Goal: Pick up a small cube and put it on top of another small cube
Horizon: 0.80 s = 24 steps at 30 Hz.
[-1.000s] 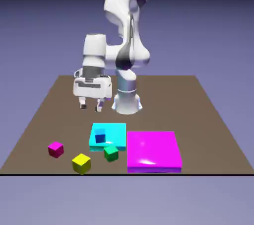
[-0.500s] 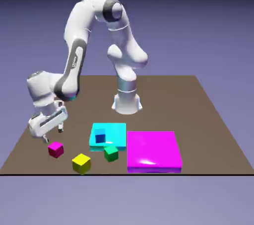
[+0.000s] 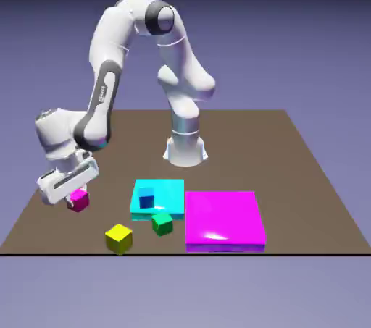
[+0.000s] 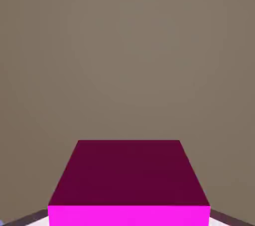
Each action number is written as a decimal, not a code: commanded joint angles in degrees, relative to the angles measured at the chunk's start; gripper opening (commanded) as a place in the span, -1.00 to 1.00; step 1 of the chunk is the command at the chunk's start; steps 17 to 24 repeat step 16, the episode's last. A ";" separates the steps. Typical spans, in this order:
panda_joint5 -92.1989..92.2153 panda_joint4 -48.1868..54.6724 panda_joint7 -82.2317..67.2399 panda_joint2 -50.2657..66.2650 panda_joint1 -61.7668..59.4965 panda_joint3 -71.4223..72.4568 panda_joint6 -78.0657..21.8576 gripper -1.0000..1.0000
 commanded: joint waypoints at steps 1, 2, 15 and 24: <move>-1.19 0.12 2.07 -0.41 -0.30 2.08 -0.31 -1.00; -2.34 0.23 4.11 -0.83 -0.61 4.15 -0.56 -1.00; -9.53 1.17 14.09 6.35 1.12 11.42 6.94 1.00; -9.04 1.07 13.87 4.28 0.41 11.87 4.95 1.00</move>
